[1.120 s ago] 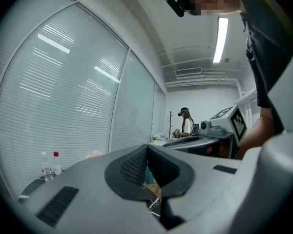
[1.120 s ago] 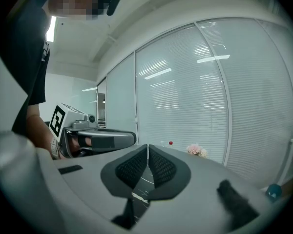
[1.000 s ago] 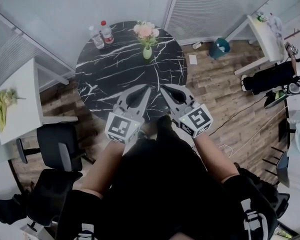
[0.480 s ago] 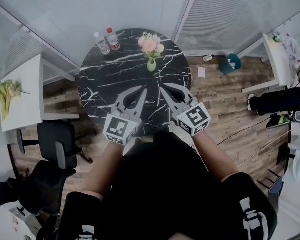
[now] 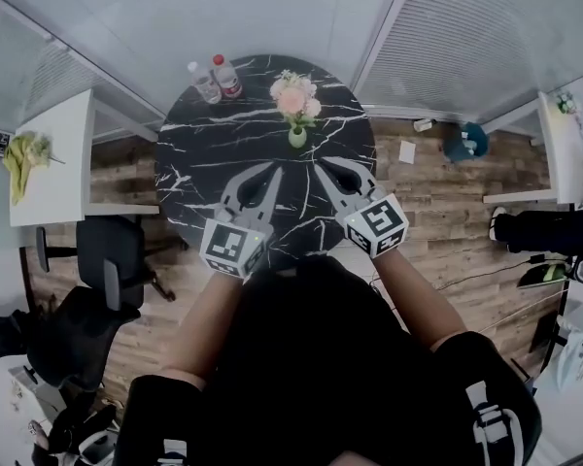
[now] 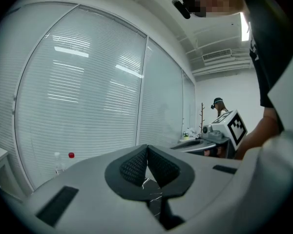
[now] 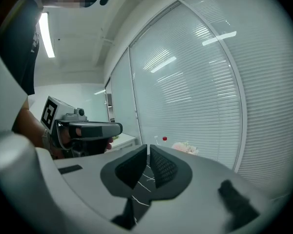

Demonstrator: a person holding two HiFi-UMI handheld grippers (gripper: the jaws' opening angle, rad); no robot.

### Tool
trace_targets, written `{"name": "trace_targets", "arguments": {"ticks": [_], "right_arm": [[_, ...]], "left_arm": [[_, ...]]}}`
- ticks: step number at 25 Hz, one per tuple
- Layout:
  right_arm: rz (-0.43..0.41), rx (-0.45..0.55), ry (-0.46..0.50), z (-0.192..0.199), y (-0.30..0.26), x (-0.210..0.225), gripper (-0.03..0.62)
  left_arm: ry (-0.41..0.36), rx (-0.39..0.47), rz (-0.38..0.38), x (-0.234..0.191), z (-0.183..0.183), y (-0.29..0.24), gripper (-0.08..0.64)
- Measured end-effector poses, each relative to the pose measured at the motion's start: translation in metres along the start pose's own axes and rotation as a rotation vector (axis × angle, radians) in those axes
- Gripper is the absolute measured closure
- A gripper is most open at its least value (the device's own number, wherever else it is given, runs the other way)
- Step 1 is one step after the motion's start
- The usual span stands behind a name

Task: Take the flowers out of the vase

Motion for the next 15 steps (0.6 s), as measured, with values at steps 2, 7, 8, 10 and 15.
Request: {"name": "trace_targets", "arguments": {"ticks": [2, 7, 8, 10, 15], "right_arm": [[-0.011, -0.008, -0.005, 0.004, -0.005, 0.01, 0.572], [0.007, -0.03, -0.017, 0.017, -0.023, 0.028, 0.571], [0.021, -0.033, -0.018, 0.02, -0.026, 0.031, 0.571], [0.06, -0.035, -0.016, 0.024, -0.034, 0.038, 0.571], [0.161, -0.051, -0.02, 0.041, -0.055, 0.048, 0.546]], "left_arm": [[0.0, 0.0, -0.022, -0.005, 0.003, -0.008, 0.548], [-0.008, -0.016, -0.042, -0.021, 0.014, -0.026, 0.548], [-0.013, -0.018, -0.046, -0.026, 0.016, -0.03, 0.548], [-0.017, -0.023, -0.05, -0.039, 0.021, -0.038, 0.548], [-0.013, -0.026, -0.003, -0.067, 0.041, -0.057, 0.548]]}}
Point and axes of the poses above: the fingertips, and each gripper's own axes: y backward along the fingers, x to its right, z out of its underside, the point moved 1 cm from there along y, backward along the fingers, and after that the axes turned 5 degrees about x, right-handed, at the moved point
